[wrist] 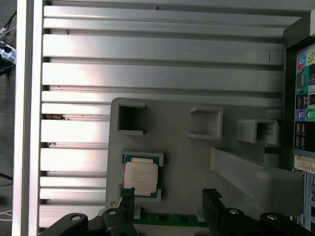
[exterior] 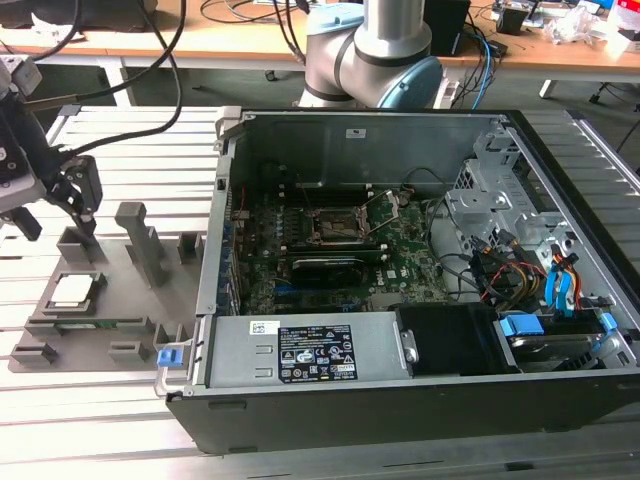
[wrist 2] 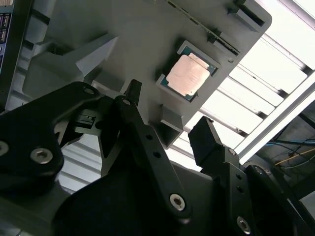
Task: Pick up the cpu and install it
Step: 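Pick up the cpu and move it towards the insertion slot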
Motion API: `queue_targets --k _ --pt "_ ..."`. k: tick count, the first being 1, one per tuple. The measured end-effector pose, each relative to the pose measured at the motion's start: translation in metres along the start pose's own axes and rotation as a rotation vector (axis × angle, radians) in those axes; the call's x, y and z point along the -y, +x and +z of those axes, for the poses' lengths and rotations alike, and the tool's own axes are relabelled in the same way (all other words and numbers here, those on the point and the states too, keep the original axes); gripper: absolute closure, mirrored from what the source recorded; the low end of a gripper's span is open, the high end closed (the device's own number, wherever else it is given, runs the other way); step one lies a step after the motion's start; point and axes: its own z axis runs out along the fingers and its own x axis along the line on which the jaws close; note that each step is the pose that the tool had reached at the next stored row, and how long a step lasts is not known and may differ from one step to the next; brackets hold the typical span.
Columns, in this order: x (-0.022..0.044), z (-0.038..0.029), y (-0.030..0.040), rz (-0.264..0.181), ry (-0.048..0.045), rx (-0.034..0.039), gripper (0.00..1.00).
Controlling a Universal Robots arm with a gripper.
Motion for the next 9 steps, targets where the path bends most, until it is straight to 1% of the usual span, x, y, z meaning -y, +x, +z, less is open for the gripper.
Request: queue_targets --k 3,9 --pt "0.0 0.0029 0.0001 0.0 0.0 0.0 0.34" --pt "0.0 0.0112 0.0003 0.0 0.0 0.0 0.34"
